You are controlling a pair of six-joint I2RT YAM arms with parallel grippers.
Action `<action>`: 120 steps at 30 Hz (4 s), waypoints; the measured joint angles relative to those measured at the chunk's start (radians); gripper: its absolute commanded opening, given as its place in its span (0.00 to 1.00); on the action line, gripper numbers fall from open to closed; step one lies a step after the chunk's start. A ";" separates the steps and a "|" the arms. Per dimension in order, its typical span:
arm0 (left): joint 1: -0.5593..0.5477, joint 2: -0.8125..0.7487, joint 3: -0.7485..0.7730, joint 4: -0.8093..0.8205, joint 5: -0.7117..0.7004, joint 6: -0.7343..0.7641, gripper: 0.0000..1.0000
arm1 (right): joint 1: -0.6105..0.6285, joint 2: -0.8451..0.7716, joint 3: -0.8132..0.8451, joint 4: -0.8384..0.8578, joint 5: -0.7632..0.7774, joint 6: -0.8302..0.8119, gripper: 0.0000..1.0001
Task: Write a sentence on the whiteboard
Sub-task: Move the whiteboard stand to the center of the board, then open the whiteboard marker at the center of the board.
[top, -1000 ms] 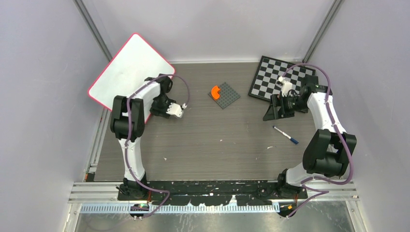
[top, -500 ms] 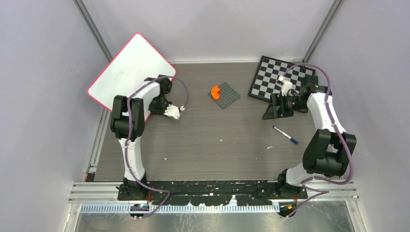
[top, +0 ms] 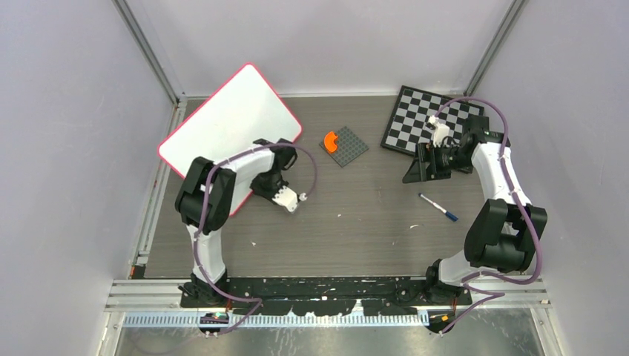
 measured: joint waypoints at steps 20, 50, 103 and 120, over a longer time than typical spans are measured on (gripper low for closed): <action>-0.602 -0.140 -0.202 -0.072 -0.018 -0.373 0.00 | -0.067 -0.133 -0.006 0.000 0.010 0.048 0.90; -0.956 -0.047 -0.081 -0.051 -0.072 -0.506 0.65 | -0.150 -0.138 -0.009 -0.146 0.059 -0.109 0.92; -0.189 -0.577 0.460 0.026 0.598 -1.508 1.00 | 0.151 0.459 0.101 -0.015 0.705 -0.320 0.16; -0.193 -0.556 0.401 0.080 0.397 -1.610 1.00 | 0.148 0.222 0.320 -0.145 0.398 -0.128 0.00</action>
